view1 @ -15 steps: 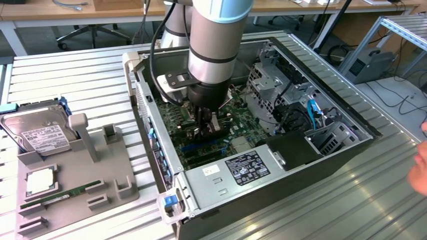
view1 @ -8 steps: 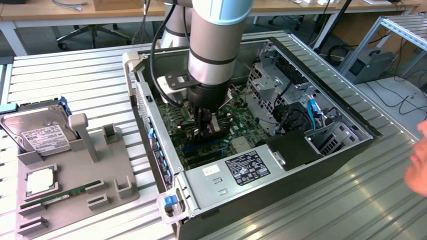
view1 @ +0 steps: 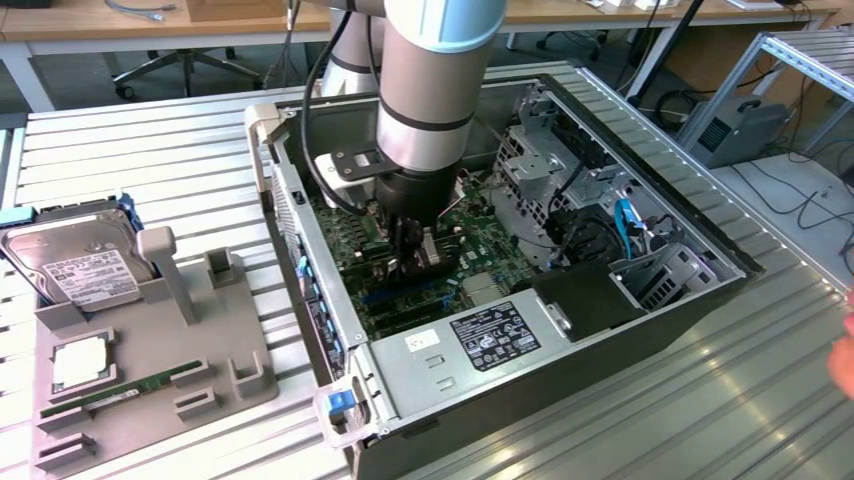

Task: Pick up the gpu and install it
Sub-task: 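Insert the gpu into the slot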

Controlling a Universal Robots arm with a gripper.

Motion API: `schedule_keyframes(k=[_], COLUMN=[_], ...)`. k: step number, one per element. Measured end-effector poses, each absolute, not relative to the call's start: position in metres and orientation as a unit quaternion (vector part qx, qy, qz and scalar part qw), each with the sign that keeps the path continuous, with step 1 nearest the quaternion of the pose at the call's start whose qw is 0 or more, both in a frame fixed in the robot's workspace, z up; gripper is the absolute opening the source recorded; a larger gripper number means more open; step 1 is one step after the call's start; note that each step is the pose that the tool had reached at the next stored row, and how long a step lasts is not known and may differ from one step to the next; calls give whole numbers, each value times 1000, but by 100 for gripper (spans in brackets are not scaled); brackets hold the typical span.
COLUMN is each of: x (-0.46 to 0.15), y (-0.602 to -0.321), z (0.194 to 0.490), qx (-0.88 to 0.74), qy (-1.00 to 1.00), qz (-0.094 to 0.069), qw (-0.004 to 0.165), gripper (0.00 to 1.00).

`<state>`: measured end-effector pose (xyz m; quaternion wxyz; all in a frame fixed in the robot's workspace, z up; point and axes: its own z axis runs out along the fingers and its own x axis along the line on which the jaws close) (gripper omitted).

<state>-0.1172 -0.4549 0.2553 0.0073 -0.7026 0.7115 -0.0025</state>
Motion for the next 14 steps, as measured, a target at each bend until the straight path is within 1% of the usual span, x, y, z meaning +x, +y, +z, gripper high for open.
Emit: schedule_keyframes(k=[14], x=[-116], y=[-455], z=[252], qx=[-703], qy=[712], qz=[-3], qw=[7], gripper=[27])
